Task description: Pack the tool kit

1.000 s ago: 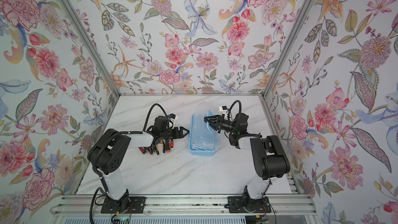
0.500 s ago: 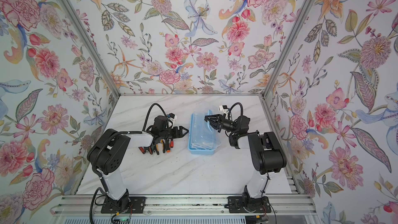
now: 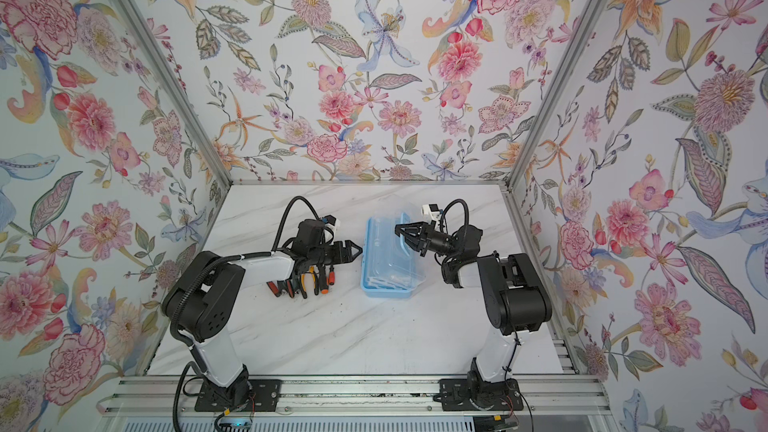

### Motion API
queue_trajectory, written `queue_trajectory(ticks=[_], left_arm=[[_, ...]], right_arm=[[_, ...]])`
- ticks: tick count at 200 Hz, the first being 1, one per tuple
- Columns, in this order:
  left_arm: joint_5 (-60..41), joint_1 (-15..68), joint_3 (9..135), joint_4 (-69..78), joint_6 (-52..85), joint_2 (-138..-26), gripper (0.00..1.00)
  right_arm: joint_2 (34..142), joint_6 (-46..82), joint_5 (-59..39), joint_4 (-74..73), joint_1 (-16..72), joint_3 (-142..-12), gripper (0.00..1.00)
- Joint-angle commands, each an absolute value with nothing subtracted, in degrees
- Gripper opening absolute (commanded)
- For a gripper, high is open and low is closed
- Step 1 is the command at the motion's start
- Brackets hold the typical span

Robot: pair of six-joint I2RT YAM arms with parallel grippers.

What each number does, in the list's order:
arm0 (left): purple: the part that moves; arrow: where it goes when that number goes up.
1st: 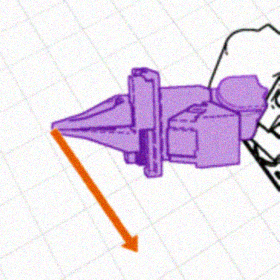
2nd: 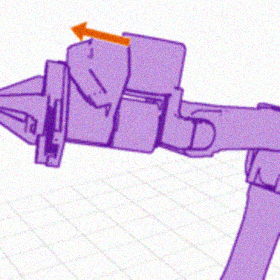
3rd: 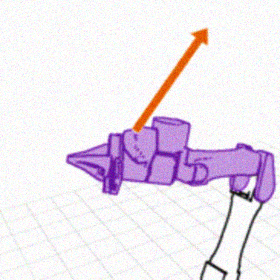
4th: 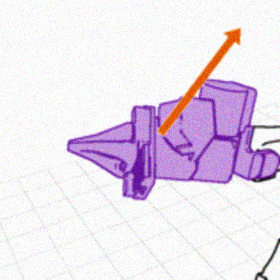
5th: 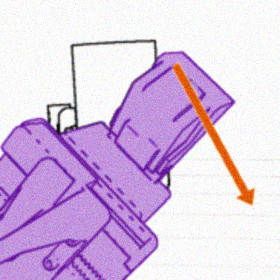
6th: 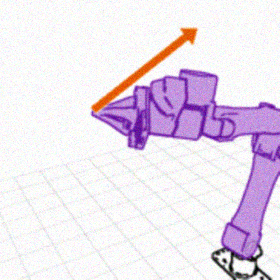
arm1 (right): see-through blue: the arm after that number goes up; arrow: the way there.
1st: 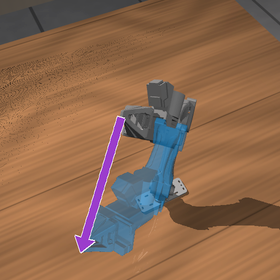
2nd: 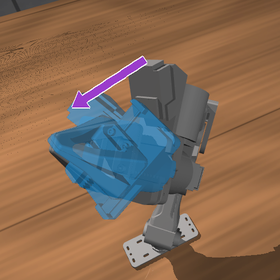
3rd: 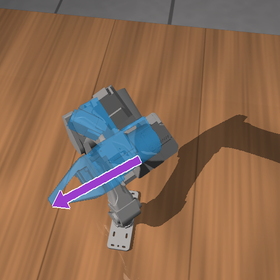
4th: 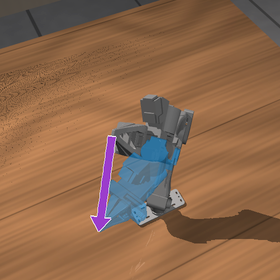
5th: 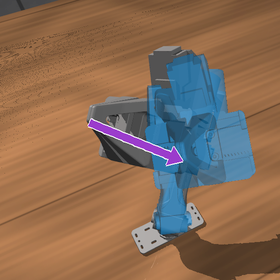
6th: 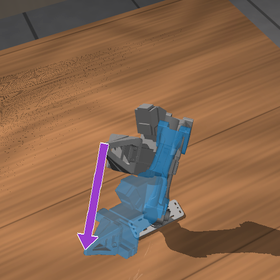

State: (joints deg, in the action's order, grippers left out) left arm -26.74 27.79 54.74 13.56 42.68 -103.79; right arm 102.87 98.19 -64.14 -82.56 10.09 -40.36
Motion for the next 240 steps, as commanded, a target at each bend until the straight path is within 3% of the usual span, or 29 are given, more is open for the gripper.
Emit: queue_trajectory(ticks=[1, 116, 145, 168, 199, 240], left_arm=[[-26.06, 28.63, 56.58, 11.41, 41.17, -102.30, 0.84], [-26.46, 30.11, 64.44, 10.91, 41.70, -111.53, 0.80], [-24.34, 30.55, 66.95, 9.05, 41.40, -114.48, 0.74], [-22.27, 30.76, 68.77, 7.66, 40.71, -115.27, 0.59], [-20.93, 30.33, 73.89, 3.62, 39.74, -117.77, 0.42], [-19.84, 30.06, 77.78, 0.03, 39.03, -120.08, 0.37]], right_arm=[[103.39, 96.69, -65.35, -89.17, 10.55, -40.68, 0.00], [103.18, 93.91, -65.36, -84.29, 10.28, -41.68, 0.00], [102.69, 93.26, -65.32, -82.75, 10.37, -42.52, 0.00], [101.41, 90.90, -65.28, -78.78, 10.37, -42.81, 0.00], [97.90, 75.47, -64.86, -54.63, 10.50, -45.72, 0.00], [91.79, 46.77, -58.88, -9.01, 11.00, -56.67, 0.00]])
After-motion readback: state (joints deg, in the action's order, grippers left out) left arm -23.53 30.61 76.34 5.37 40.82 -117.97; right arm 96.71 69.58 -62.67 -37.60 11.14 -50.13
